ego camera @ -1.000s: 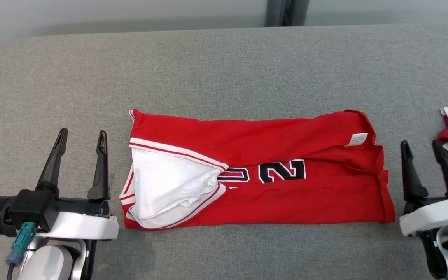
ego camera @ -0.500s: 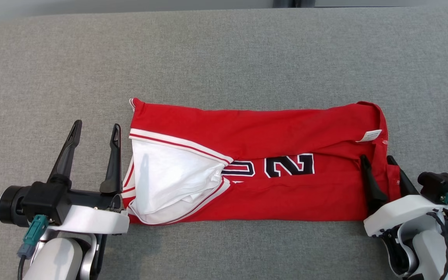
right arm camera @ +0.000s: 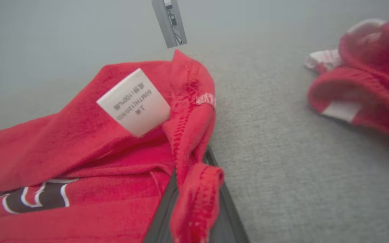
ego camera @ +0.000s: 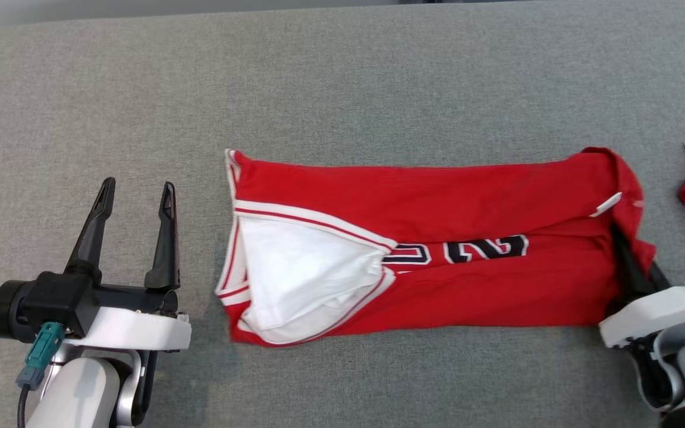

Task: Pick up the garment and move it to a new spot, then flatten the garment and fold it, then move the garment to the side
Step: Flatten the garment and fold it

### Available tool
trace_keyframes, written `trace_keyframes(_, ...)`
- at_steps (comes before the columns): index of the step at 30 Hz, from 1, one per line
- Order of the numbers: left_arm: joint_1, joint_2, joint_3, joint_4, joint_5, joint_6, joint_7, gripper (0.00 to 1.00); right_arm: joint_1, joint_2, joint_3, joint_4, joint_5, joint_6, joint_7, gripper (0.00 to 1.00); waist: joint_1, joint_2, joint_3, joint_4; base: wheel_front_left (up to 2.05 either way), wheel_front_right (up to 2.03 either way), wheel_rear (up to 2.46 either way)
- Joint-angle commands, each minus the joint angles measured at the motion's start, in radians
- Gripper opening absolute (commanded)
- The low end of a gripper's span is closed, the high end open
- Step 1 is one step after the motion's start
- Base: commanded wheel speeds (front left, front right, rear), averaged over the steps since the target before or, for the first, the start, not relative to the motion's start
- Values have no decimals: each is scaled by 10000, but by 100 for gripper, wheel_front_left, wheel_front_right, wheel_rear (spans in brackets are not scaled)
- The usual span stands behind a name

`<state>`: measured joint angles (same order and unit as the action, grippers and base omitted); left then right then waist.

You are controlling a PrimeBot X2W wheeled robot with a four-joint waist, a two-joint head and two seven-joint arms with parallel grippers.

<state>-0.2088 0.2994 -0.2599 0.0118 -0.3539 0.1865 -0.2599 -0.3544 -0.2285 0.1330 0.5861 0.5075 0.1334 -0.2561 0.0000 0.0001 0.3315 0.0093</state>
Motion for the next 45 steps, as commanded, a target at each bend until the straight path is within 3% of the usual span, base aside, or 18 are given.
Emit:
trace_keyframes(1,-51,58,73,19,-19,23,-30,100,64,-201,-195,-121,-4,-47,-81,0,0,-1,12,-66,0,0,0)
trace_keyframes(5,-127,19,65,63,-48,-33,-33,100,271,-741,-721,-301,-181,-38,-101,0,0,-1,22,-173,0,0,0)
trace_keyframes(8,-182,-1,86,104,-51,-62,-34,100,244,-774,-886,-529,-293,-30,-61,0,0,-1,-1,-242,0,0,0)
trace_keyframes(16,-125,-6,102,165,-76,-119,-37,100,-110,-94,-107,-2942,-721,-27,551,0,0,-1,-156,-340,0,0,0)
trace_keyframes(21,-249,-52,9,176,-66,-189,-38,100,-364,599,1054,-4865,-913,-27,1479,0,0,-1,-165,-204,0,0,0)
trace_keyframes(24,-326,-117,-88,209,-63,-221,-37,100,-624,1074,1914,-5417,-860,-29,1871,0,0,-1,-103,-16,0,0,0)
trace_keyframes(29,-550,-291,-288,300,-20,-349,-39,100,-1012,1469,2962,-5125,-784,-27,2054,0,0,-1,49,407,0,0,0)
trace_keyframes(36,-922,-743,-574,577,98,-590,-38,100,-1541,1721,4039,-3318,-418,-27,1713,0,0,-1,355,1145,0,0,0)
trace_keyframes(40,-969,-868,-513,739,135,-718,-38,100,-1785,1744,4462,-2570,-133,-27,1358,0,0,-1,484,1242,0,0,0)
trace_keyframes(42,-984,-920,-484,800,193,-763,-39,100,-1930,1754,4753,-2370,114,-27,1146,49,0,-1,524,1203,0,0,0)
trace_keyframes(43,-1000,-915,-469,834,225,-801,-39,100,-2002,1753,4893,-2308,256,-27,1046,100,0,-1,538,1168,0,0,0)
trace_keyframes(45,-1035,-910,-396,880,285,-825,-40,100,-2155,1755,5179,-2276,492,-27,840,100,0,-1,540,1061,0,0,0)
